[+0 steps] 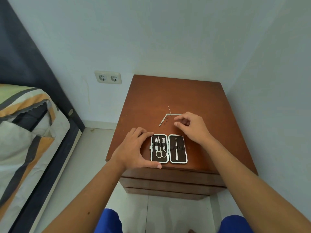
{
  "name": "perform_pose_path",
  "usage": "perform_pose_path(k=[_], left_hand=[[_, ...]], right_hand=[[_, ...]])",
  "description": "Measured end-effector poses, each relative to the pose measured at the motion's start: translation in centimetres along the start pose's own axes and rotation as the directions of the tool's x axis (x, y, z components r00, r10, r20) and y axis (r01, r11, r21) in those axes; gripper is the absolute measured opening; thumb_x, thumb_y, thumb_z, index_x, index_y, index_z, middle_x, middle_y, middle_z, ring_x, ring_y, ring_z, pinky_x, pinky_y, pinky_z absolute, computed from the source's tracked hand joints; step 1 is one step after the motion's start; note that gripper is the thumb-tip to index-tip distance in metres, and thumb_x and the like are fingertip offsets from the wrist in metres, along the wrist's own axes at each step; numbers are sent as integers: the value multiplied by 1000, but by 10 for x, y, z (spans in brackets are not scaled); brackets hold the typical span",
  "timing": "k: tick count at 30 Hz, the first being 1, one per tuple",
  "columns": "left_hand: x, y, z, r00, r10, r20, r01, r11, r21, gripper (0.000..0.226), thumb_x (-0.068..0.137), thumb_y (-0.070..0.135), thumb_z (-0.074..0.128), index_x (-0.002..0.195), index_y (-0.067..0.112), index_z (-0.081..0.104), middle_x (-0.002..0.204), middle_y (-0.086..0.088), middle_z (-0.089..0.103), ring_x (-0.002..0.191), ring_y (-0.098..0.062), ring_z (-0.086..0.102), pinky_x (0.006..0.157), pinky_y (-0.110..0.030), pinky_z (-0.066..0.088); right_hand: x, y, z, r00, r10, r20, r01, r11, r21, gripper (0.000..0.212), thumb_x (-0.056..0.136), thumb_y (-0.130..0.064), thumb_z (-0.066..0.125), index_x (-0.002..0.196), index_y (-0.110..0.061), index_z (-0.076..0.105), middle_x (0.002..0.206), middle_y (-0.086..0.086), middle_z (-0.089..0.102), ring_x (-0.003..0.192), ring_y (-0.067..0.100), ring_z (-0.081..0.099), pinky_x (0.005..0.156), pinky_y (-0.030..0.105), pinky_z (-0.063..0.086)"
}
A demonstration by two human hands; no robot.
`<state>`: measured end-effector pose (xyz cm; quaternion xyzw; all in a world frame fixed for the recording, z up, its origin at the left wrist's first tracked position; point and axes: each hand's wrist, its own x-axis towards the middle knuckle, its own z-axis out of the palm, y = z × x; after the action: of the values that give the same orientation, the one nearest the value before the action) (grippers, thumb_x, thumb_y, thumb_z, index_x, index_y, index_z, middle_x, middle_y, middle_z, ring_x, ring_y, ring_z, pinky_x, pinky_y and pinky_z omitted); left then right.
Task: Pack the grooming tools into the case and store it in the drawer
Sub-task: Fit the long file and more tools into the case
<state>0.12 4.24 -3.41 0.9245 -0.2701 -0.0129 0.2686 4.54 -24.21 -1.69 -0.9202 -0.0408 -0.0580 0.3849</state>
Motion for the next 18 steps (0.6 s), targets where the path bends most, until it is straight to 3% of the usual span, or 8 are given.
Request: perform_pose_path(k=[4, 7, 10, 12, 15, 18], left_hand=[[1, -1, 0, 1000, -3, 11, 3, 1000, 3, 126, 51, 97, 74, 152, 26, 50, 129, 16, 43, 119, -7, 40, 112, -32, 42], [1, 0, -1, 1000, -3, 12, 3, 1000, 10, 125, 51, 96, 76, 152, 26, 50, 128, 16, 43, 117, -7, 40, 111, -30, 41], [1, -1, -1, 1000, 0, 3, 0, 1000, 9, 125, 51, 96, 76, 151, 26, 50, 128, 16, 43, 118, -8, 41, 111, -30, 41], [1, 0, 0, 1000, -2, 8, 2, 1000, 3, 124, 51, 95, 77, 151, 26, 50, 128, 16, 43, 118, -8, 41, 111, -30, 41], [1, 0, -1, 1000, -3, 6, 3, 1000, 1, 125, 51, 95, 77, 152, 26, 50, 128, 17, 43, 118, -8, 40, 111, -29, 41], [1, 0, -1, 1000, -6, 12, 6, 1000, 3, 125, 52, 95, 77, 152, 27, 49, 129, 17, 42, 119, -7, 39, 111, -28, 39]], right_hand=[[27, -6, 9, 998, -53, 38, 55, 996, -64, 11, 91, -28, 78, 101, -34, 81, 94, -10, 68, 85, 13, 62, 90, 34, 44], [38, -13, 17, 993, -90, 80, 99, 989, -113, 11, 93, -33, 76, 104, -32, 81, 96, -7, 67, 91, 17, 58, 86, 32, 41], [46, -12, 23, 992, -85, 89, 97, 986, -133, 13, 92, -37, 77, 104, -33, 80, 95, -5, 65, 96, 21, 57, 89, 40, 49], [50, -8, 25, 994, -56, 99, 72, 984, -163, 25, 89, -42, 79, 111, -32, 78, 97, -4, 61, 102, 25, 58, 95, 45, 51], [50, -4, 27, 997, 30, 66, -16, 977, -211, 54, 83, -52, 81, 129, -26, 72, 107, -2, 58, 112, 26, 54, 102, 44, 48], [48, -3, 30, 997, 42, 58, -30, 981, -191, 52, 83, -53, 81, 127, -27, 73, 103, -4, 59, 111, 24, 51, 100, 43, 48]])
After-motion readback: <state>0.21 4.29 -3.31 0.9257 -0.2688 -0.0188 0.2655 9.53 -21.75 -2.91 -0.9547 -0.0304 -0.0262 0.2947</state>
